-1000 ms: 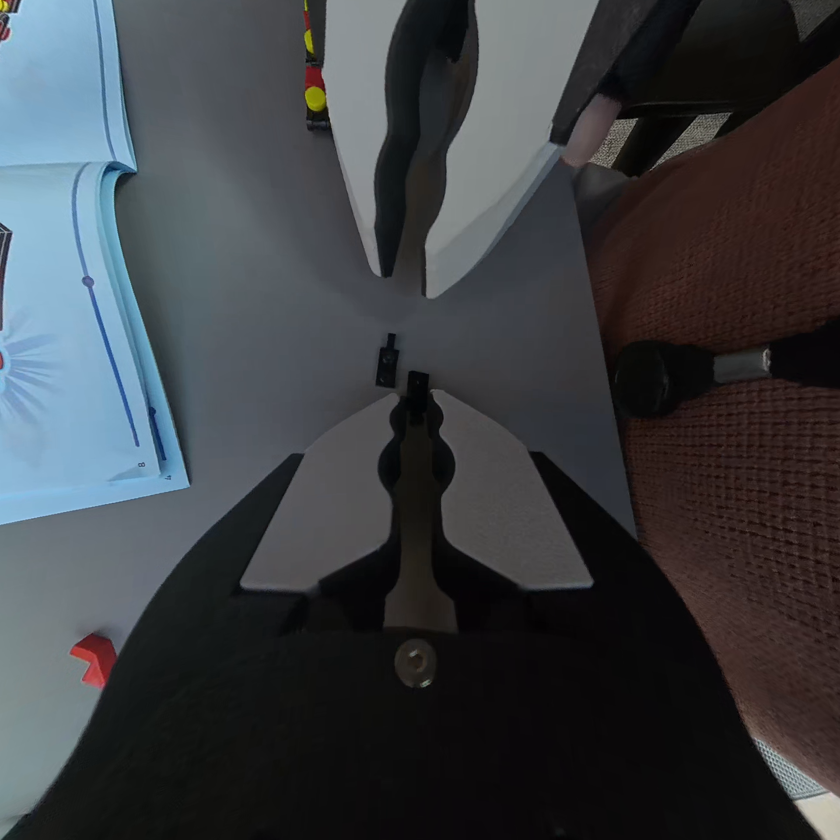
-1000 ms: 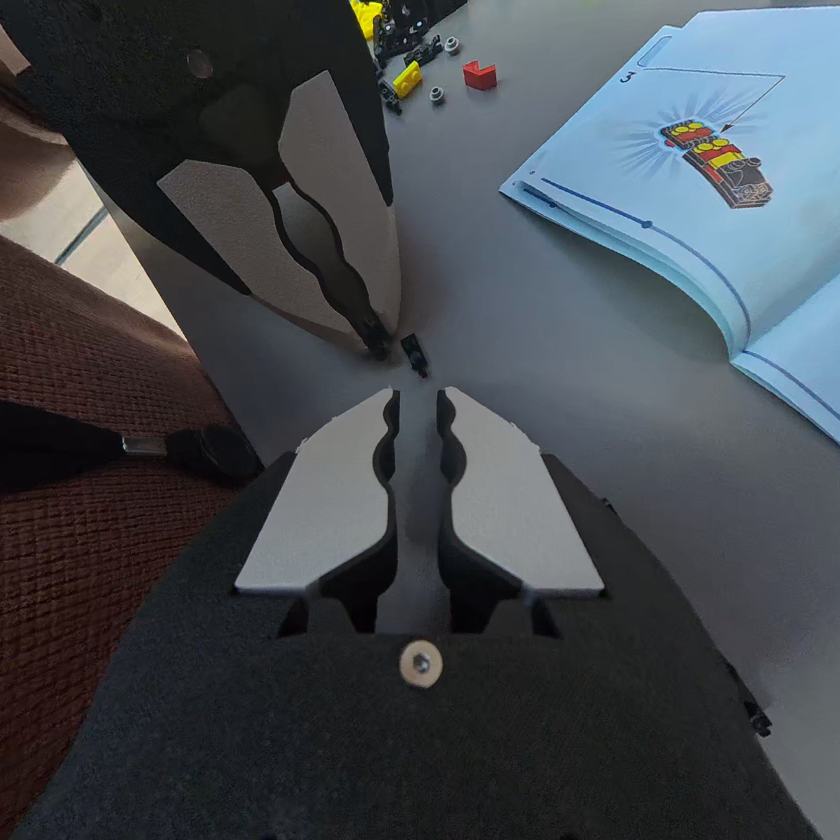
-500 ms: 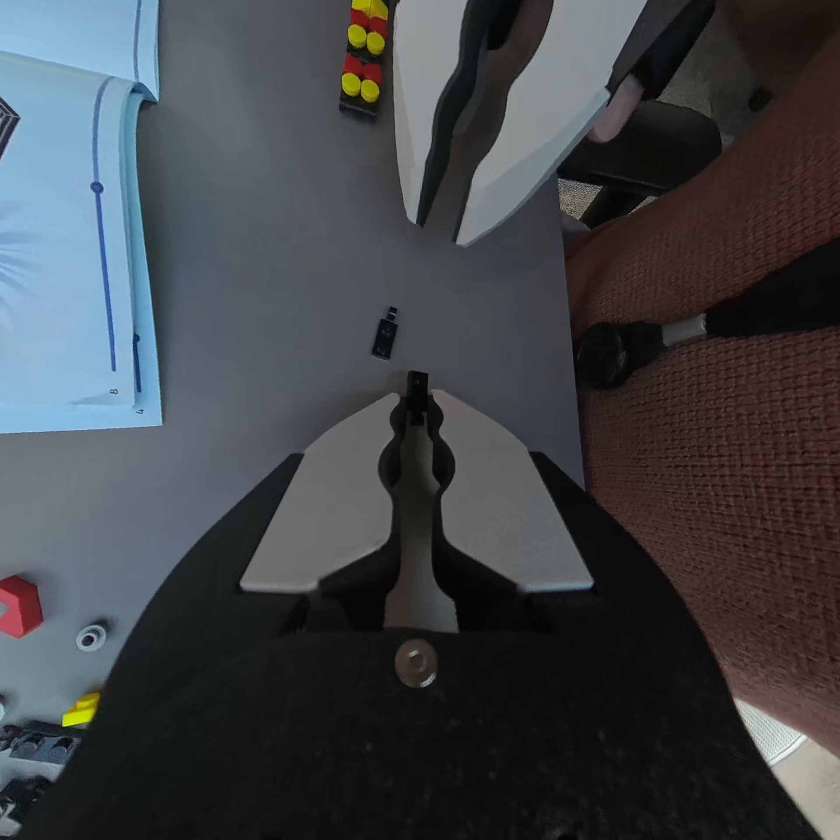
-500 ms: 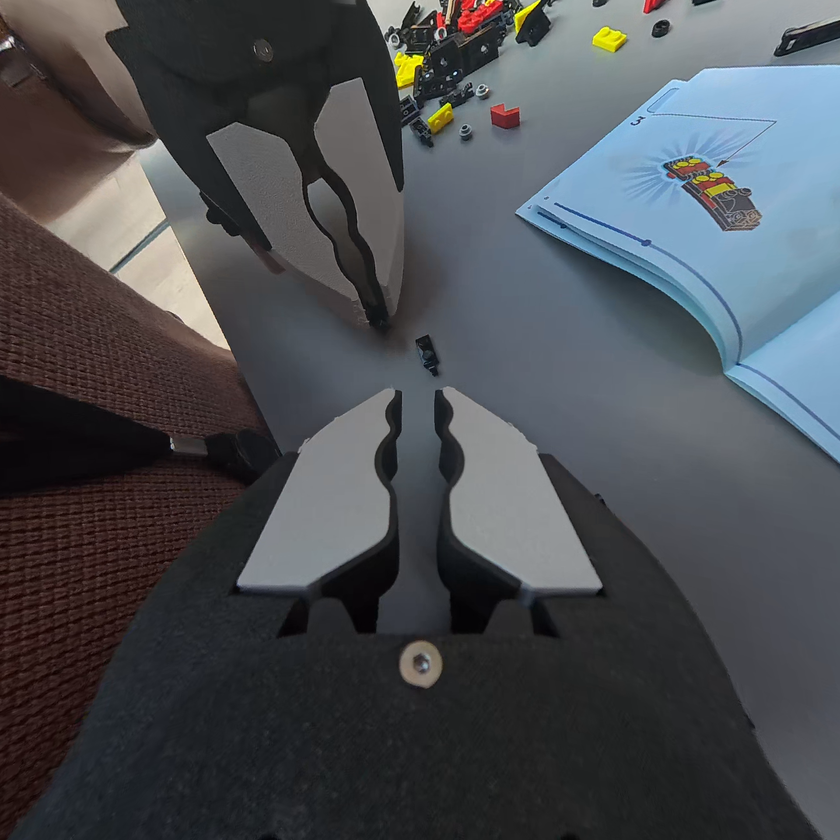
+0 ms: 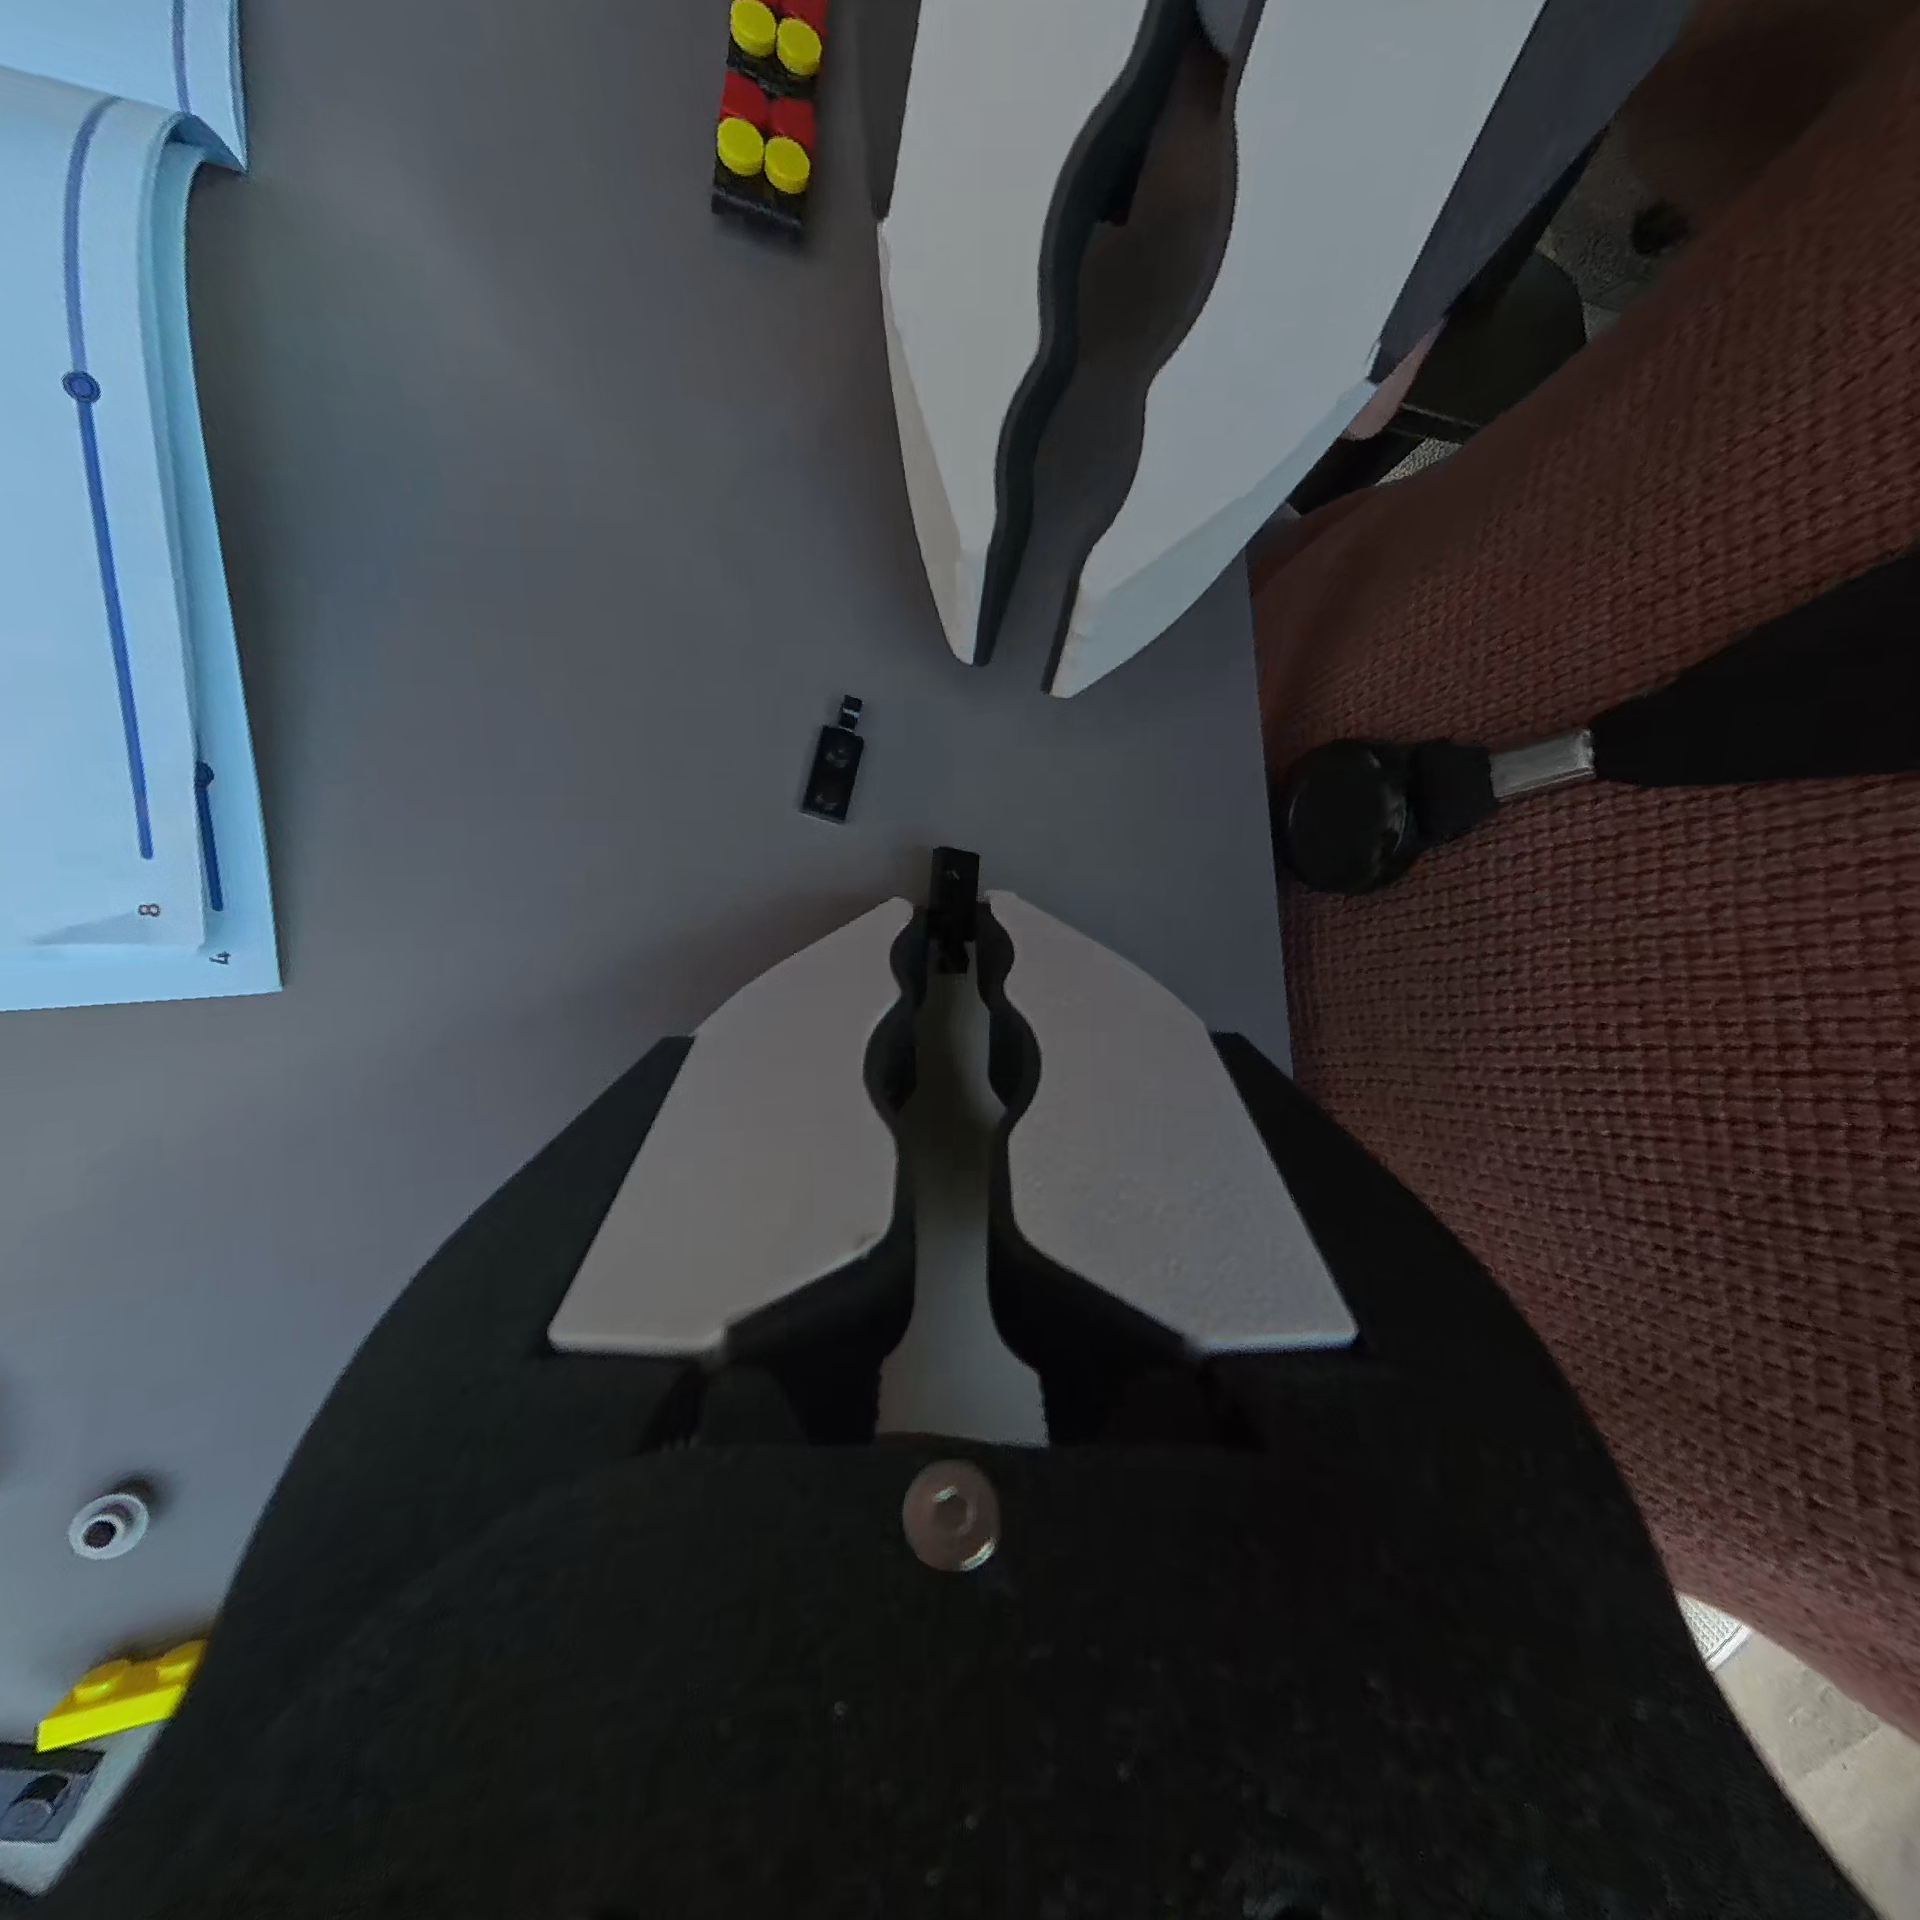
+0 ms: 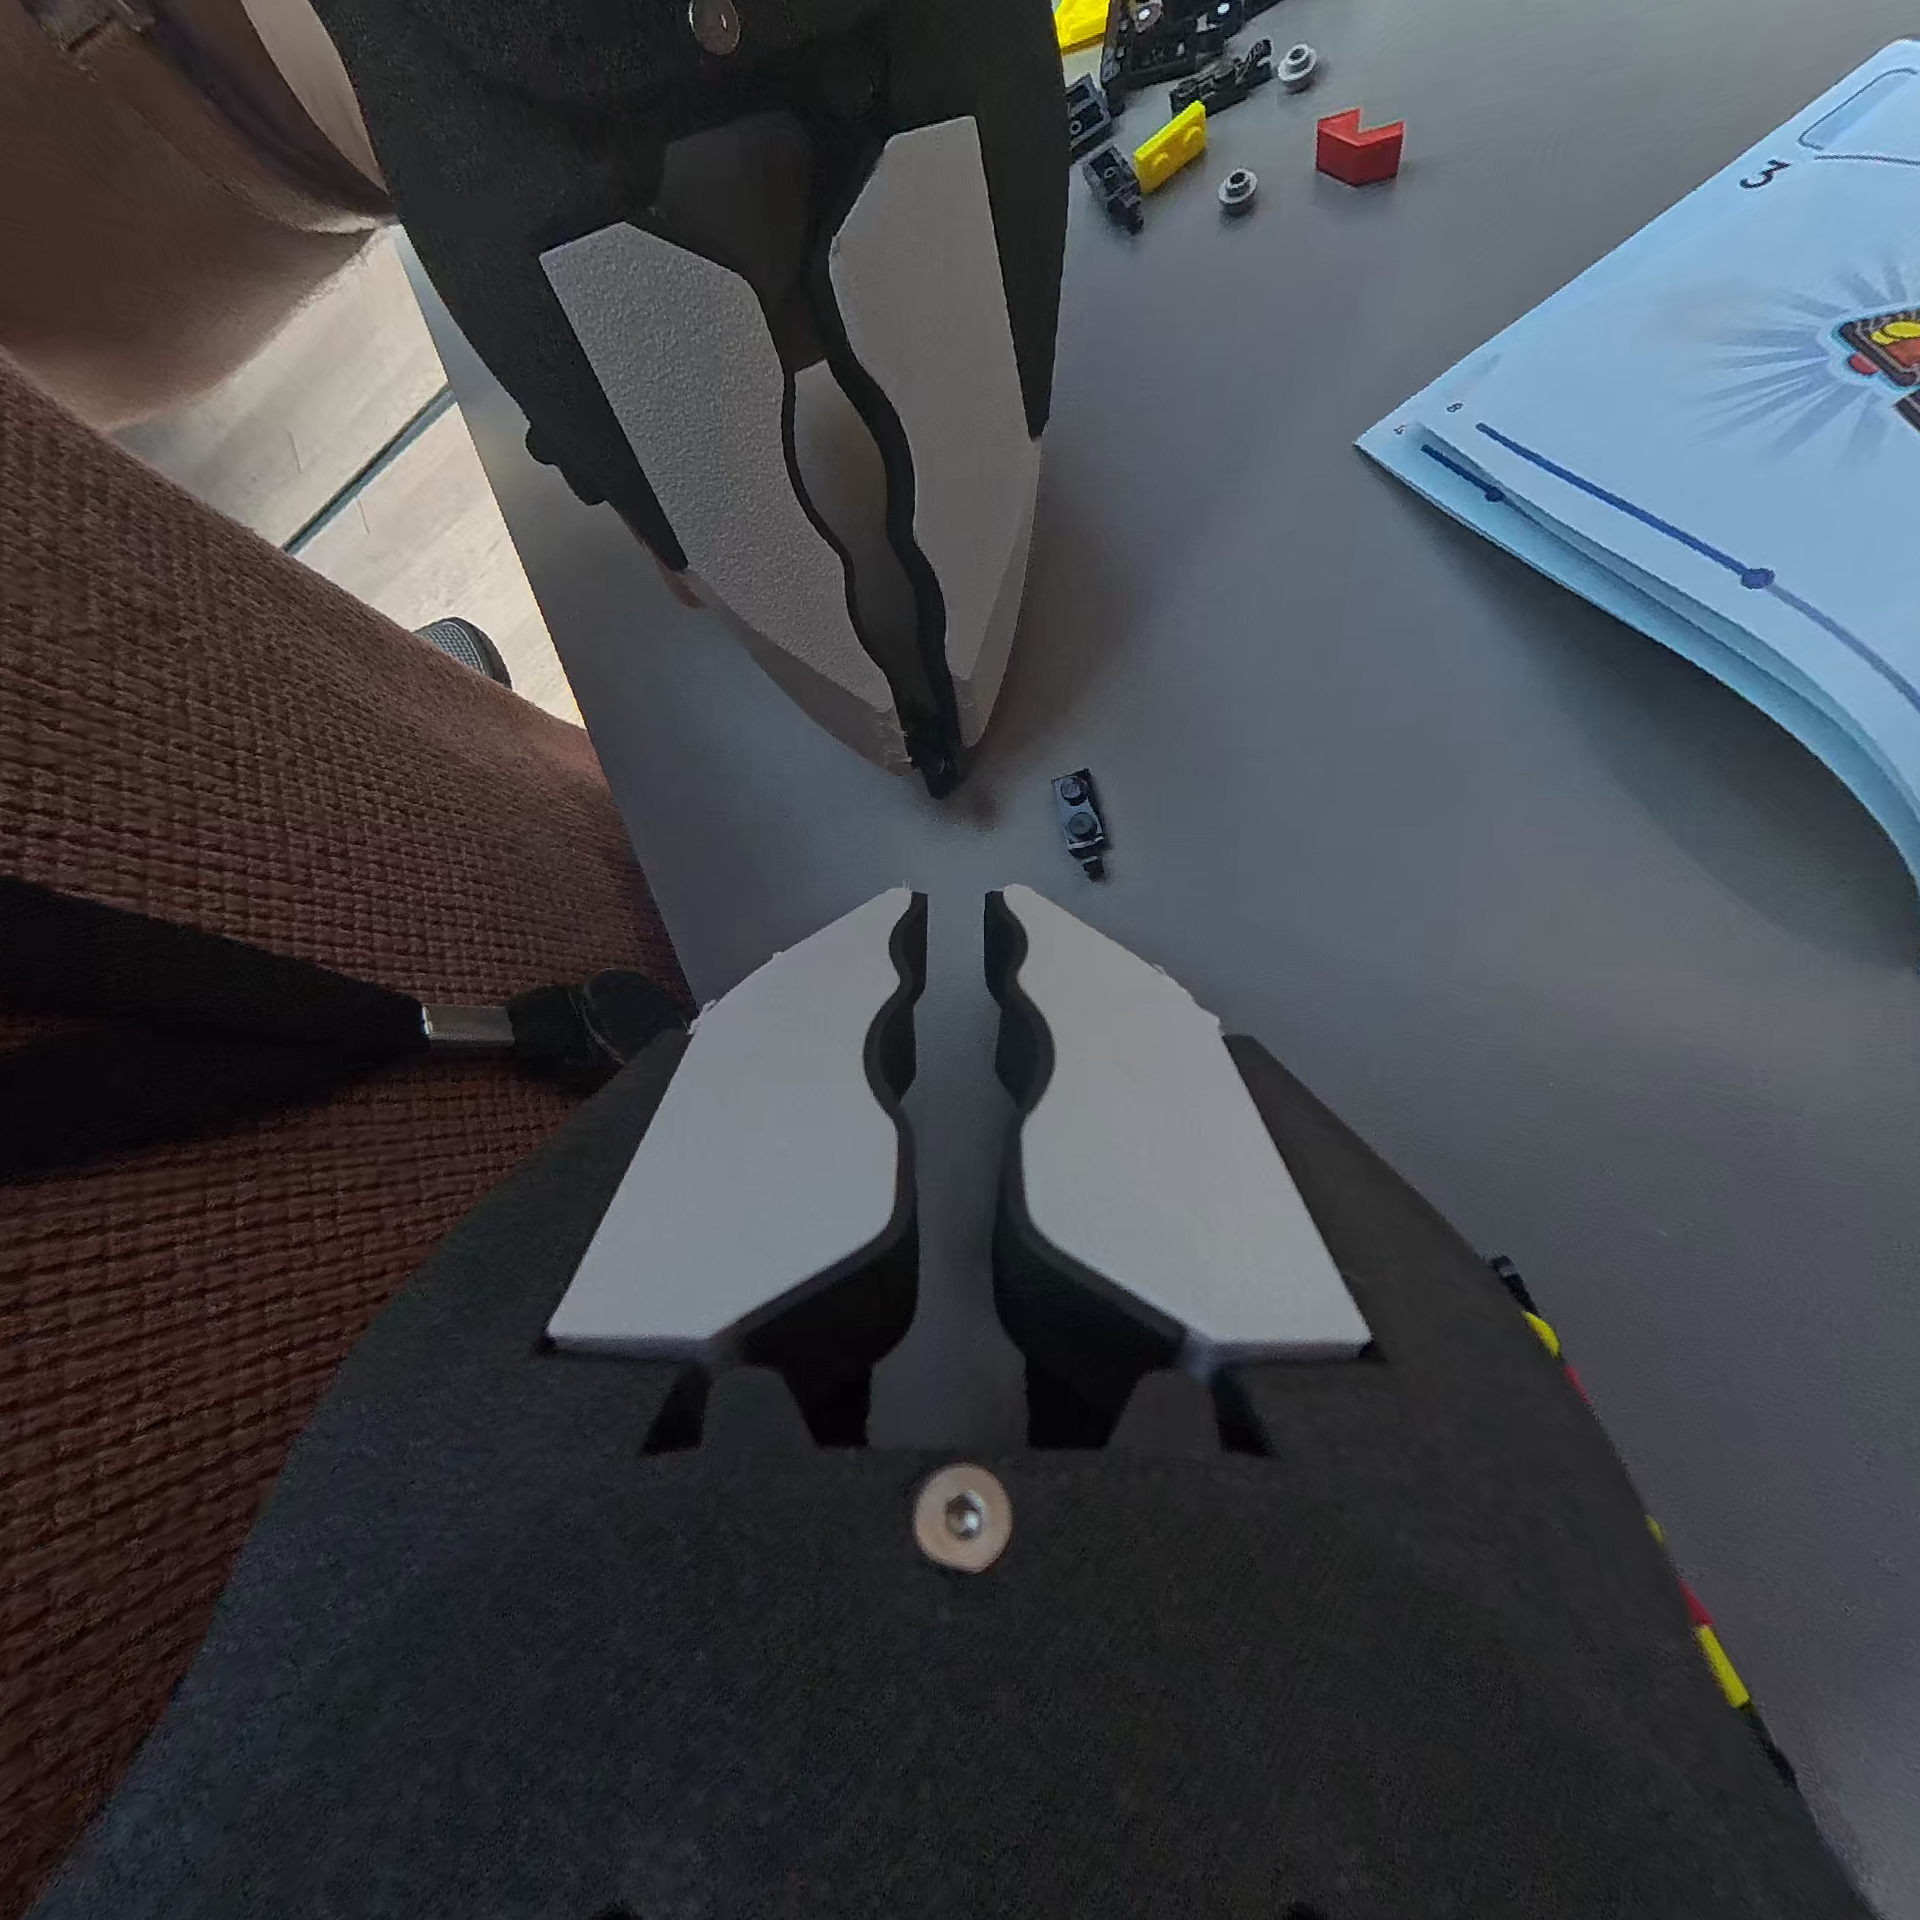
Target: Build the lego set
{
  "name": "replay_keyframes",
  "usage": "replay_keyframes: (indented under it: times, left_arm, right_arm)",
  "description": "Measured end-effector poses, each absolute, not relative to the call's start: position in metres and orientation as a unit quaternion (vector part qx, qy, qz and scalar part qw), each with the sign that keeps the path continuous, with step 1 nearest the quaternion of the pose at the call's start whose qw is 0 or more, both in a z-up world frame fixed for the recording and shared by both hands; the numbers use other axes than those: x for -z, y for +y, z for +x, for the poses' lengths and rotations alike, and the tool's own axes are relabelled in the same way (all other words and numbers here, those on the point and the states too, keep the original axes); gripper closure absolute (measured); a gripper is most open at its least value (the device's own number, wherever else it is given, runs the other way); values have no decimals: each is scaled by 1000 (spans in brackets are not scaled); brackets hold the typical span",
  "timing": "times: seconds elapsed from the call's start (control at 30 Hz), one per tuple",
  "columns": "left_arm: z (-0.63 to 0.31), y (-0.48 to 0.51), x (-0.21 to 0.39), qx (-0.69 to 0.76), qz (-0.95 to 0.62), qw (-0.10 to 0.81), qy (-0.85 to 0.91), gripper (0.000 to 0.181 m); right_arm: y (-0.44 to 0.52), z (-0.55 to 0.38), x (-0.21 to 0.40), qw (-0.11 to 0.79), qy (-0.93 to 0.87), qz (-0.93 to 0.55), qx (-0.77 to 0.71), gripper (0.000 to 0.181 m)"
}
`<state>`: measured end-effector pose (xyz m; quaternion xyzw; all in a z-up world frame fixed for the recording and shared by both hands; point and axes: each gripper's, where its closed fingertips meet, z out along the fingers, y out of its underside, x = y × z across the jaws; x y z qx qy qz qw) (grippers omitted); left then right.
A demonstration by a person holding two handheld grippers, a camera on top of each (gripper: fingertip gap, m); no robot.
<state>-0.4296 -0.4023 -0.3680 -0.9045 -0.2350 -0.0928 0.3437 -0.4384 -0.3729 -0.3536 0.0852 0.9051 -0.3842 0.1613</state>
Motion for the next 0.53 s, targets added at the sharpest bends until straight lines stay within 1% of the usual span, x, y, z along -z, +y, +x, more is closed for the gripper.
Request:
replay_keyframes:
  times: [0.27, 0.4, 0.47, 0.53]
  left_arm:
    - [-427, -408, 369, 96, -912, 333, -220, 162]
    - [-422, -422, 363, 84, -912, 331, -226, 164]
    - [-412, -425, 359, 98, -909, 335, -227, 172]
    - [-403, -421, 358, 116, -902, 349, -227, 179]
  right_arm:
    - [-387, -435, 355, 150, 908, 71, 385, 171]
    - [-399, -431, 359, 140, 910, 49, 387, 172]
    - [-402, -430, 366, 123, 921, 32, 370, 174]
    - [-406, -427, 366, 124, 919, 22, 374, 176]
